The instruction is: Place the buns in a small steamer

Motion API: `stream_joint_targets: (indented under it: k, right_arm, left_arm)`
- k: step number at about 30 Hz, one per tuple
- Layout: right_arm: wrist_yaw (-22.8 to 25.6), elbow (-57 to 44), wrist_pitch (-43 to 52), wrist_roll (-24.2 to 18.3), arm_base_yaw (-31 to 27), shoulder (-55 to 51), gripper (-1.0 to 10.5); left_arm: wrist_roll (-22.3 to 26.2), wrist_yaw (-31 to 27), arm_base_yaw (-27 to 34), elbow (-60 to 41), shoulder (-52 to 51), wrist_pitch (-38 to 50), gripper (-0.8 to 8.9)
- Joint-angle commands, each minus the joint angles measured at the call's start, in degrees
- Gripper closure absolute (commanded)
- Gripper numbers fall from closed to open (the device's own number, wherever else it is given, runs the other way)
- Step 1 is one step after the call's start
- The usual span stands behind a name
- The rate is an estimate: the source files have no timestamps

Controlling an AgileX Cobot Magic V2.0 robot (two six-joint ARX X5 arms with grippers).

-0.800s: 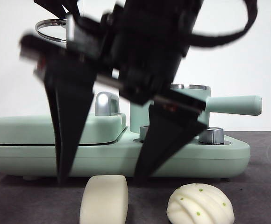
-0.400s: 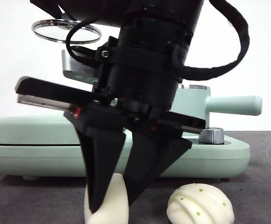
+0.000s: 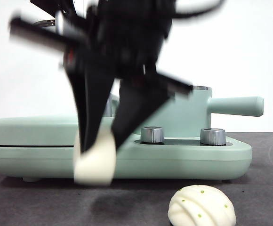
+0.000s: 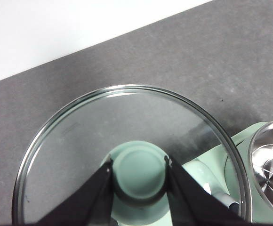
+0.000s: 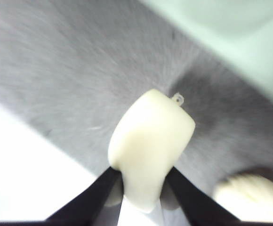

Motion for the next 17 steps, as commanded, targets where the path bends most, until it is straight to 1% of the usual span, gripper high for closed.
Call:
stream_joint_targets:
  k: [1,3,6,12,17]
  right_arm:
    - [0.07,7.54,-7.78,-5.09,-1.27,0.48,8.5]
    - [0.15,12.90,-12.90,-7.61,-3.41,0.50,8.5]
    - [0.63,19.91,-17.49,-11.13,-7.50,0.61,8.5]
    - [0.66,29.99,-18.91,-15.02,-16.74,2.47,8.5]
    - [0.48,34.69,-18.78,-17.16,-23.10,5.51,8.5]
  left_arm:
    - [-0.26,0.44,0.11,1.99,0.31,1.66,7.98]
    - [-0.26,0.44,0.15,1.99,0.31,1.70,7.98]
    - [-0.26,0.44,0.15,1.99,0.31,1.70,7.98]
    - [-0.50,0.44,0.15,1.99,0.31,1.64,7.98]
    - [-0.70,0.42,0.15,1.99,0.31,1.62,7.98]
